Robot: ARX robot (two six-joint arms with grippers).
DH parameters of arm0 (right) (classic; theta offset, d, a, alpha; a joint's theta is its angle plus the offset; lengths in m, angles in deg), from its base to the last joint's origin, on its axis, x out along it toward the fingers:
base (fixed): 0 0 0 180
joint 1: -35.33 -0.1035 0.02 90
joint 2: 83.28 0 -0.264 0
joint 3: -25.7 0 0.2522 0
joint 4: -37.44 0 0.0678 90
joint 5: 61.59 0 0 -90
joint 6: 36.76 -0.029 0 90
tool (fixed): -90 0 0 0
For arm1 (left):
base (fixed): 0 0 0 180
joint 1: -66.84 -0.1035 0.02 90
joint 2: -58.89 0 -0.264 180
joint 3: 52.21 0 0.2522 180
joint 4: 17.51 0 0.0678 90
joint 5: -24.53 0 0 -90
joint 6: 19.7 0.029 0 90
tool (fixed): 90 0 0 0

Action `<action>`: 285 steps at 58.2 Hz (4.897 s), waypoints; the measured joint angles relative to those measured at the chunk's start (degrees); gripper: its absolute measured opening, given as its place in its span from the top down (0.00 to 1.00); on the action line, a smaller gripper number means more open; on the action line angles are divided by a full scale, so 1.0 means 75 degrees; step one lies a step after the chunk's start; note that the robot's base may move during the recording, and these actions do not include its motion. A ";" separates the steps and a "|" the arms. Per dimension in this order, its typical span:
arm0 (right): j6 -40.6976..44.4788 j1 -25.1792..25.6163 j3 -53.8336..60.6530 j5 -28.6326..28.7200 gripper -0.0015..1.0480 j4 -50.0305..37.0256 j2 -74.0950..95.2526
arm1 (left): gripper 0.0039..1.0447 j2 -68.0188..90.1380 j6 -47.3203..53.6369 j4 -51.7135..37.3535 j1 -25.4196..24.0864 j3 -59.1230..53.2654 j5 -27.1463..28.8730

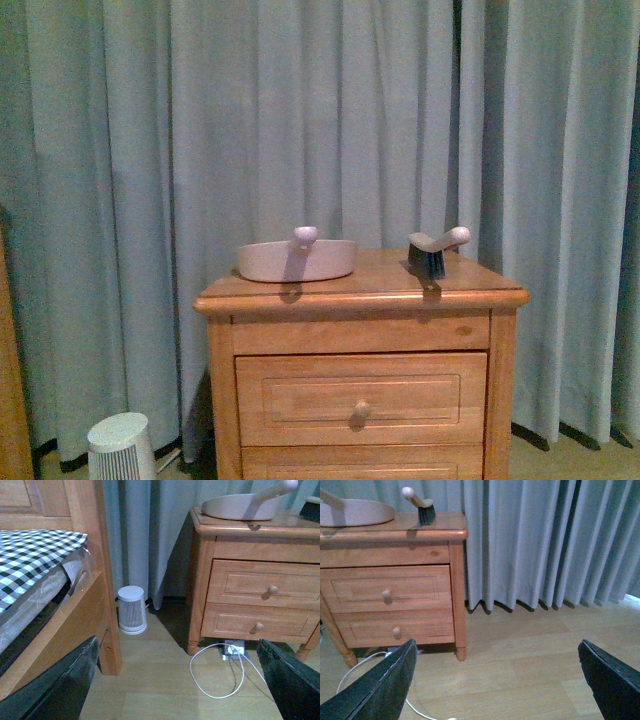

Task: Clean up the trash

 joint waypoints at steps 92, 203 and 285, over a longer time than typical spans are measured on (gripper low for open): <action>0.0000 0.0000 0.0000 0.0000 0.07 0.0000 0.0000 | 0.07 0.0000 0.0003 0.0000 0.0000 0.0000 0.0003; 0.0000 0.0000 0.0000 0.0003 0.07 0.0000 0.0000 | 0.07 0.9142 0.0743 0.2943 0.3107 0.8352 0.1445; 0.0000 0.0000 0.0003 0.0000 0.07 0.0000 0.0000 | 0.07 1.4909 -0.2358 0.4016 0.4741 1.2062 0.2978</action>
